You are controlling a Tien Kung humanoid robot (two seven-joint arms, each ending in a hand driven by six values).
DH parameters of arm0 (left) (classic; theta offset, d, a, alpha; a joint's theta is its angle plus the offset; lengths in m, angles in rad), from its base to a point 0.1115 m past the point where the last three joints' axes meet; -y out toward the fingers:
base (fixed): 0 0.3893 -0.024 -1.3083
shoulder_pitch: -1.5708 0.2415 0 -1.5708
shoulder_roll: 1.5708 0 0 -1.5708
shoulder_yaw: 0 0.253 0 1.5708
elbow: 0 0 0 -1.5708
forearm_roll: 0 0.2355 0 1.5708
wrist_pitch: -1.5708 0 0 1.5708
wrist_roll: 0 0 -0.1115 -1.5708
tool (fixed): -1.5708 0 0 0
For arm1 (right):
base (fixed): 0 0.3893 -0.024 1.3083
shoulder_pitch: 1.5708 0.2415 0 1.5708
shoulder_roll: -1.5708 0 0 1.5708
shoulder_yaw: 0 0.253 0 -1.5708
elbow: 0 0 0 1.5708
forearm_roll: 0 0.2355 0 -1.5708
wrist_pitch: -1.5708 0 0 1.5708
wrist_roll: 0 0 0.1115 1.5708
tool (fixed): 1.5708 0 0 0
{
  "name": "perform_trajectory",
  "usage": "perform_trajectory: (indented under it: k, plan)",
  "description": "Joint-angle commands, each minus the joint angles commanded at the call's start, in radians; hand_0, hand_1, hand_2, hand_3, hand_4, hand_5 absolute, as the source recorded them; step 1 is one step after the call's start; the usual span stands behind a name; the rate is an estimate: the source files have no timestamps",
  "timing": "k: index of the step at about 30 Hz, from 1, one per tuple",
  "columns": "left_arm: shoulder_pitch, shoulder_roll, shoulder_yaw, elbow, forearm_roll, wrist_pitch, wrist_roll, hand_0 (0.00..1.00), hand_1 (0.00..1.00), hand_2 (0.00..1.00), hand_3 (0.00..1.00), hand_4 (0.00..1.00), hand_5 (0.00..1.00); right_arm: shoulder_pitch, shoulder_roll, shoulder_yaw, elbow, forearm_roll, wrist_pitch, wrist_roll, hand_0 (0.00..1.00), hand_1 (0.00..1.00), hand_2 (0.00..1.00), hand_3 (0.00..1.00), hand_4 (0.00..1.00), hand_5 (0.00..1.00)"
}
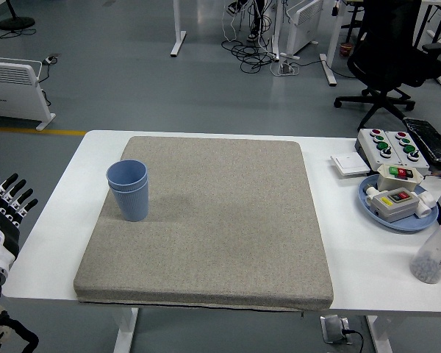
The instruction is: Push cup pick cup insert cup
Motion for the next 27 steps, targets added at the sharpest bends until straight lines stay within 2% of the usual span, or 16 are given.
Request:
perform_trajectory:
  k: [27]
  plan:
    - [-0.005, -0.002, -0.004, 0.003, 0.001, 0.003, -0.002, 0.784, 0.846, 0.875, 0.860, 0.689, 0.998, 0.006, 0.000, -0.006, -0.001, 0.010, 0.001, 0.005, 0.716, 0.639, 0.669, 0.602, 0.172, 0.413]
